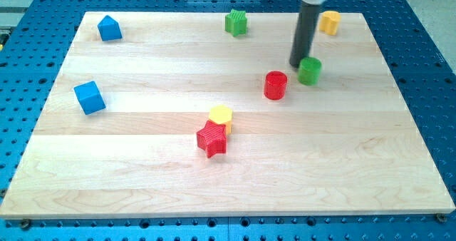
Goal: Push the green circle to the right
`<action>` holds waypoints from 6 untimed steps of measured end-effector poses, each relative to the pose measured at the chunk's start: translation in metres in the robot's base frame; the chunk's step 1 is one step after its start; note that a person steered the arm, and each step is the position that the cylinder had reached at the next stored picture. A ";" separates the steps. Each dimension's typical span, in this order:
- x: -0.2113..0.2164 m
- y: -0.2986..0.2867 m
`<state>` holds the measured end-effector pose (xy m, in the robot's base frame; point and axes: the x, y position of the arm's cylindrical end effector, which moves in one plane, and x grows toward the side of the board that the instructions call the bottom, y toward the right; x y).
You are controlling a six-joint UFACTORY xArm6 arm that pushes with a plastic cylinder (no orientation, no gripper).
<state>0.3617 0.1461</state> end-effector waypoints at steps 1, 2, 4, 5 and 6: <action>0.037 0.040; 0.006 0.026; 0.075 0.004; 0.090 0.045; 0.090 0.055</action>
